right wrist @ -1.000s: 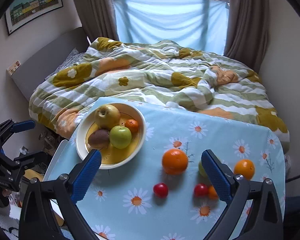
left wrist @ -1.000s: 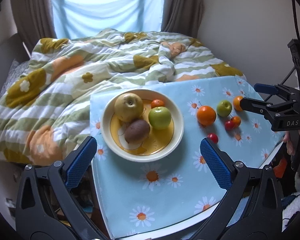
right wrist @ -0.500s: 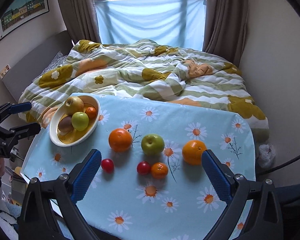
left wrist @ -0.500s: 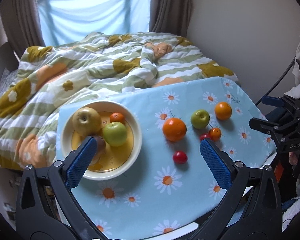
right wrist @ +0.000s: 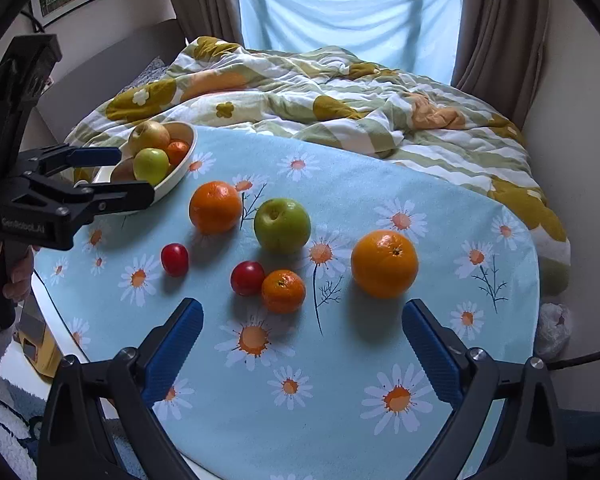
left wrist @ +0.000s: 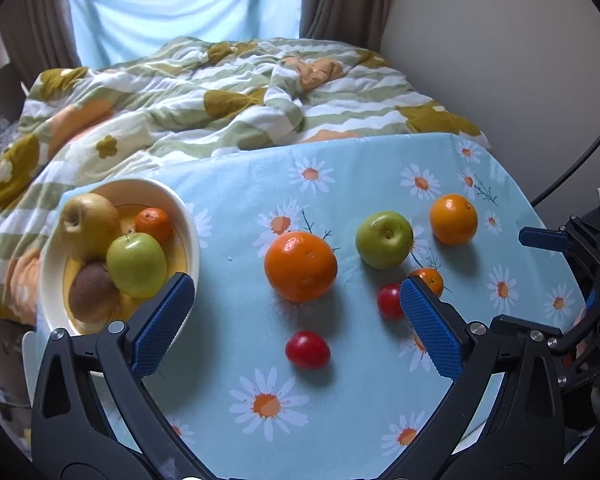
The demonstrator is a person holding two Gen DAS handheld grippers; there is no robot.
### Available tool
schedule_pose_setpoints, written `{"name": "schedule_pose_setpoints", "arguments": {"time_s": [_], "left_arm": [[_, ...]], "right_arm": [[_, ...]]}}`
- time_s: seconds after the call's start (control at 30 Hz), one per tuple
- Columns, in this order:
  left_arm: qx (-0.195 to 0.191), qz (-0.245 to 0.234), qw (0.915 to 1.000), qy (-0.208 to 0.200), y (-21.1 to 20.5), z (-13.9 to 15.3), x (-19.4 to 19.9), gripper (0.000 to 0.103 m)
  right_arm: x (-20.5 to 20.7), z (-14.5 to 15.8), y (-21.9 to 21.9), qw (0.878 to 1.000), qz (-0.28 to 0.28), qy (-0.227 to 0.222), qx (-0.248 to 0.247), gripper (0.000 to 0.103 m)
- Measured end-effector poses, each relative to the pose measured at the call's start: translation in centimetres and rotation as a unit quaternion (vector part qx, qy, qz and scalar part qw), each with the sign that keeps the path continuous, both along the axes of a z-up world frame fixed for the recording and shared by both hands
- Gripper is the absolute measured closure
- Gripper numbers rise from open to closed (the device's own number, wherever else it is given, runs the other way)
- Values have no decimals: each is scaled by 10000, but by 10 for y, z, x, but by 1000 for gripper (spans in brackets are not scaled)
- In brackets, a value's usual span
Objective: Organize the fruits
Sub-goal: 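Withdraw both grippers from the bowl, then grasp the large orange with the left gripper while the right gripper grasps a tangerine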
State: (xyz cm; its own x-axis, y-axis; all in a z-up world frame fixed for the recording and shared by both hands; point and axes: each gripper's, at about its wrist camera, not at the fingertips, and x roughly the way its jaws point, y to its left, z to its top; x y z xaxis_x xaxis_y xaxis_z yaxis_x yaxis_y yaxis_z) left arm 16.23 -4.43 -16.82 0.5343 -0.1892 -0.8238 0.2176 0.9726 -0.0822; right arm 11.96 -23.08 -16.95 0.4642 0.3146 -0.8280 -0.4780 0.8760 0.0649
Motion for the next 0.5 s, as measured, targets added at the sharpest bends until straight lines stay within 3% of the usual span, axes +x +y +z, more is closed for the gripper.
{"name": "schedule_pose_setpoints", "arguments": {"time_s": [0.3,0.43,0.5], "left_arm": [[169,-179,9993,267,-16,-52,25,10],[258,-234,9989,316,-21,-62,30,15],[285,-229,9987,352,-22,-66,33,31]], "right_arm": [[14,-45,6,9989,360,281,-108,27],[17,-53,8,9982,496,301,-144,30],[19,-55,10,9977,578,314,-162,34]]}}
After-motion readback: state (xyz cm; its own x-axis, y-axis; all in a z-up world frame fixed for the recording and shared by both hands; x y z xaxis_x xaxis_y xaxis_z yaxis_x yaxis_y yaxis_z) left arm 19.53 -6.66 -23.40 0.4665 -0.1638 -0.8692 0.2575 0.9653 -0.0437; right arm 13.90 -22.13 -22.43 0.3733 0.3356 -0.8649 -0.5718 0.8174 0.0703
